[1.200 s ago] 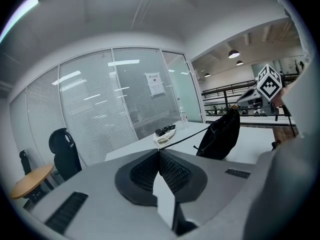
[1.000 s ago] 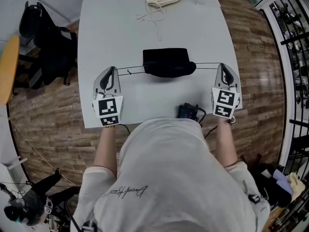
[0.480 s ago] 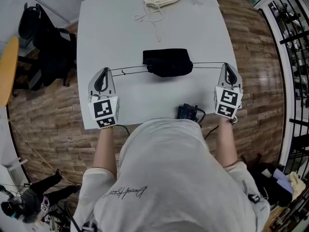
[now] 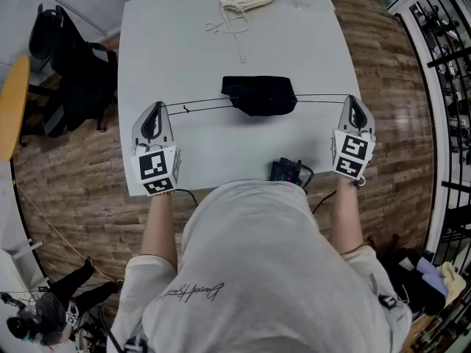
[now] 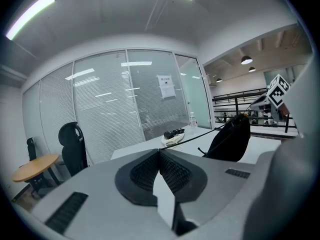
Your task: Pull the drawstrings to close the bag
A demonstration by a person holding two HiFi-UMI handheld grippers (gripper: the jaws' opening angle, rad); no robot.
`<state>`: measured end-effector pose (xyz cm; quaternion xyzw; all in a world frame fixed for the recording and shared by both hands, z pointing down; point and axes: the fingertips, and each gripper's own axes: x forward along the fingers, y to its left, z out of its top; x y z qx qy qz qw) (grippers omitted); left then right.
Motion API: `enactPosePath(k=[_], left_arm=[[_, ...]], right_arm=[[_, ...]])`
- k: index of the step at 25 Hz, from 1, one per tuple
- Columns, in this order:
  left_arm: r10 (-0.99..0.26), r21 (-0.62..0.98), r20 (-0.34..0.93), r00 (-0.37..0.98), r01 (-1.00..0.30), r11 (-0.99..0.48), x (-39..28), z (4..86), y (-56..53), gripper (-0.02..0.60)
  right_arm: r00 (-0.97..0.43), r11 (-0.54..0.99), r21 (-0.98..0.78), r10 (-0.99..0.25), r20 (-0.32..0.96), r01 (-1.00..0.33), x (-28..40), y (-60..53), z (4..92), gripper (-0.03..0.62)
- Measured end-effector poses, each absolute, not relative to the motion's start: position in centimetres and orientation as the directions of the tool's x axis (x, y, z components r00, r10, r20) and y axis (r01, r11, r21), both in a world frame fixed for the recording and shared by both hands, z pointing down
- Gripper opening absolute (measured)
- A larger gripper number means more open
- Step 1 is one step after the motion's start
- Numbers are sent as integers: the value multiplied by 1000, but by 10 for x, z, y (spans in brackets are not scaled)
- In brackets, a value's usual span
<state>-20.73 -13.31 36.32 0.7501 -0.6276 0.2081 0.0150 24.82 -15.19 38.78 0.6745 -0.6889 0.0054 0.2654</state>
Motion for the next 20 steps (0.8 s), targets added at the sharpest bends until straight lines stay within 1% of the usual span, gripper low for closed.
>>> enactPosePath(k=[11, 20], left_arm=[[-934, -212, 333, 130, -955, -208, -213, 364, -135, 14], [-931, -219, 339, 133, -952, -216, -215, 362, -133, 14]], right_arm=[[61, 76, 340, -926, 374, -937, 250, -152, 385, 25], [77, 71, 372, -927, 368, -926, 258, -152, 386, 25]])
